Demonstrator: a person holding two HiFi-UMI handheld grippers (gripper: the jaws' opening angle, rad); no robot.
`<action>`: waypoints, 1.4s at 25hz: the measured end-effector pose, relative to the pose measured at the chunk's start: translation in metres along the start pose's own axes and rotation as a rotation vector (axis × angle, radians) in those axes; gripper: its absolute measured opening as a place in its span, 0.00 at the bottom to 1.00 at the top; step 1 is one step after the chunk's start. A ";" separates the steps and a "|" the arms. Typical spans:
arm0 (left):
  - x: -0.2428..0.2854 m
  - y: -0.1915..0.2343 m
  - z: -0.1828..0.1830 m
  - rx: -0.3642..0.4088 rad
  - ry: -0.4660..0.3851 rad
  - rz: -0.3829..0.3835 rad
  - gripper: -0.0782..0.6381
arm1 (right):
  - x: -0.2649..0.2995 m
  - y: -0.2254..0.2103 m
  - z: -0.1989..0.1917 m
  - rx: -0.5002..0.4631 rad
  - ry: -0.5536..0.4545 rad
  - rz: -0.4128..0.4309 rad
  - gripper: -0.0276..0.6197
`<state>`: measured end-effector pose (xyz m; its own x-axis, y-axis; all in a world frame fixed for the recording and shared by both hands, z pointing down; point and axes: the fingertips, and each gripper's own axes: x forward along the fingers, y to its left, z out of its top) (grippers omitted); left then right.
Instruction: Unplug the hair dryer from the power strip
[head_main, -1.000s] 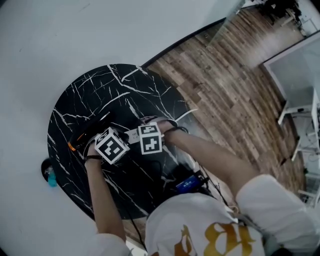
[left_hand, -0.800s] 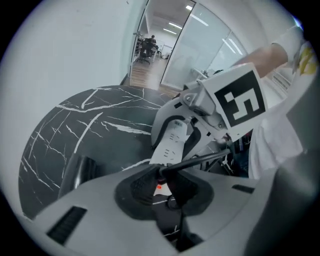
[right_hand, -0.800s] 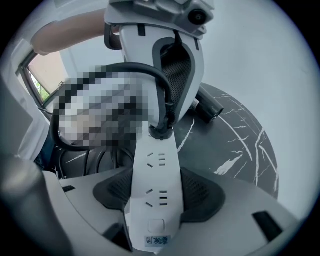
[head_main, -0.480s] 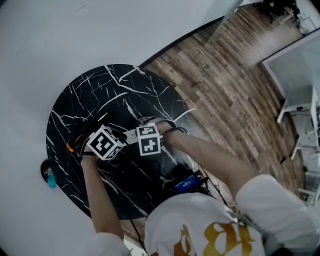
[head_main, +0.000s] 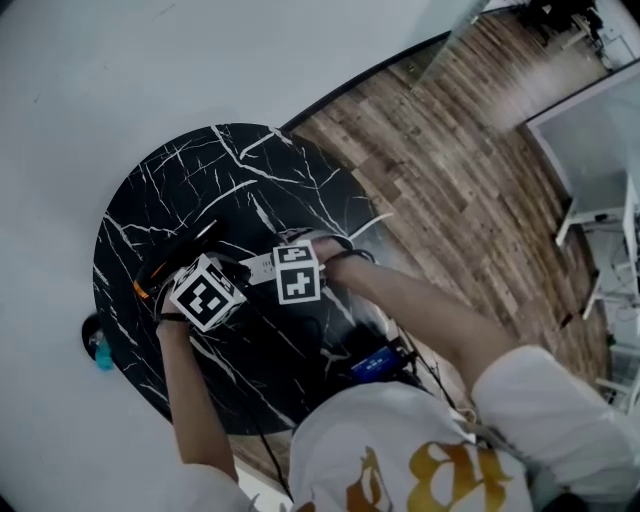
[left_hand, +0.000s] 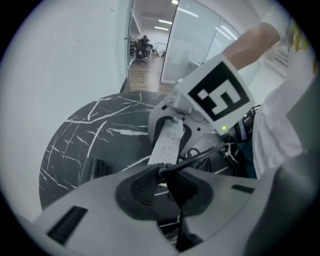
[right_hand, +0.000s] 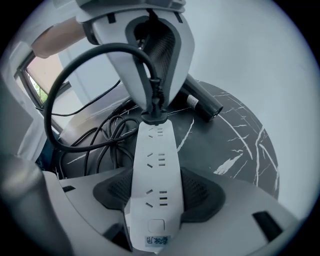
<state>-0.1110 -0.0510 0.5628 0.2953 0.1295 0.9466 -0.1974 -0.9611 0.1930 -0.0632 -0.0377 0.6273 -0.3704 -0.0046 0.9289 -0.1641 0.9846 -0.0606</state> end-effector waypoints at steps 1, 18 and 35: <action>0.000 0.002 -0.004 -0.004 0.014 -0.009 0.18 | 0.000 0.000 -0.001 0.003 0.002 -0.001 0.46; 0.000 -0.002 -0.006 -0.082 -0.187 0.072 0.18 | -0.001 0.002 -0.001 -0.014 -0.061 -0.056 0.46; 0.007 -0.019 -0.036 -0.179 -0.164 0.087 0.18 | -0.004 -0.002 0.000 0.018 -0.112 -0.148 0.46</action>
<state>-0.1386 -0.0227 0.5749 0.4145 -0.0071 0.9100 -0.3871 -0.9064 0.1692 -0.0612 -0.0393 0.6235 -0.4402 -0.1694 0.8818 -0.2403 0.9684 0.0661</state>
